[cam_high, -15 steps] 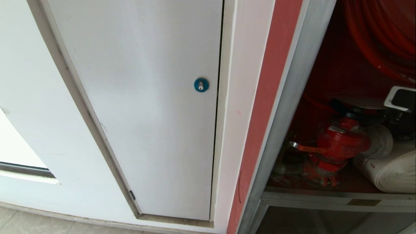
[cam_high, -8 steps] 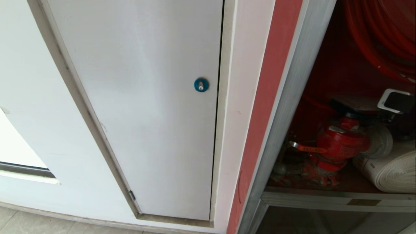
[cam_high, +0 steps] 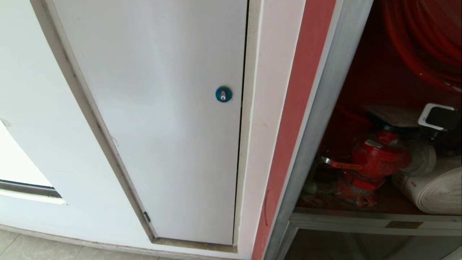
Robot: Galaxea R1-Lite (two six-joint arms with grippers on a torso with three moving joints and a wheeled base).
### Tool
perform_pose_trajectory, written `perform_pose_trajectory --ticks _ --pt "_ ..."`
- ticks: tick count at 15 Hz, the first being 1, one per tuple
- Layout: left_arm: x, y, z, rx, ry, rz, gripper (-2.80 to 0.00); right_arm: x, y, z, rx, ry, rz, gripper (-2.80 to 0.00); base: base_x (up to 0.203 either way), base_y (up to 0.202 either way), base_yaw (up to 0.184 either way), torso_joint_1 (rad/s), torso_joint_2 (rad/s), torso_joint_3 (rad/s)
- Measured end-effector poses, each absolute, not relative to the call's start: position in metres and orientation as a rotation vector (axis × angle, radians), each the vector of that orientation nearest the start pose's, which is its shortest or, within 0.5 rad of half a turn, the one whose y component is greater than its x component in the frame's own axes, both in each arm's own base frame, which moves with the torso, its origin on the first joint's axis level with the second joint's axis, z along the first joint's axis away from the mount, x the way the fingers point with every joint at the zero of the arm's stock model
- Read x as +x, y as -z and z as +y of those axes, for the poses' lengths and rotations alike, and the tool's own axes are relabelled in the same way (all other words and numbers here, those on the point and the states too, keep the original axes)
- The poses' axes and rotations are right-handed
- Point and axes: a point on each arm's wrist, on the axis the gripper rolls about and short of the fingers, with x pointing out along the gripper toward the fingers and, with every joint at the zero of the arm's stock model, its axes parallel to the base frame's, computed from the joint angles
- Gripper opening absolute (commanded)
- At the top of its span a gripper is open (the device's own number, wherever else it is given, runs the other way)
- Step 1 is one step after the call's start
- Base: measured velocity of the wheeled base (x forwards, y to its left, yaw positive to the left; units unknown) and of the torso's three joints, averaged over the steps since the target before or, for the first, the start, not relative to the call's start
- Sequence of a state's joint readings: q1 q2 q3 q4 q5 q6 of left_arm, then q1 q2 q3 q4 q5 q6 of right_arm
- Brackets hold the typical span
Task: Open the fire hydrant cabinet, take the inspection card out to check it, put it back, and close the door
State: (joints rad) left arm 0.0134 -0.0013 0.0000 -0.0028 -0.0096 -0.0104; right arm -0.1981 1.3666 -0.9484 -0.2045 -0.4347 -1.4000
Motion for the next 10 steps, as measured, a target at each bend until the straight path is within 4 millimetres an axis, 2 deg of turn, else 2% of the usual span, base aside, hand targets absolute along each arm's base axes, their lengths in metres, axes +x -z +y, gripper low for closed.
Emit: perform_pose_trajectory --ticks 10 --pt "-0.023 -0.076 -0.001 -0.010 -0.003 -0.004 -2.80 0.208 -0.279 -0.051 -1.395 0.386 0.592 0.00 0.000 0.000 0.000 0.000 0.00 0.000"
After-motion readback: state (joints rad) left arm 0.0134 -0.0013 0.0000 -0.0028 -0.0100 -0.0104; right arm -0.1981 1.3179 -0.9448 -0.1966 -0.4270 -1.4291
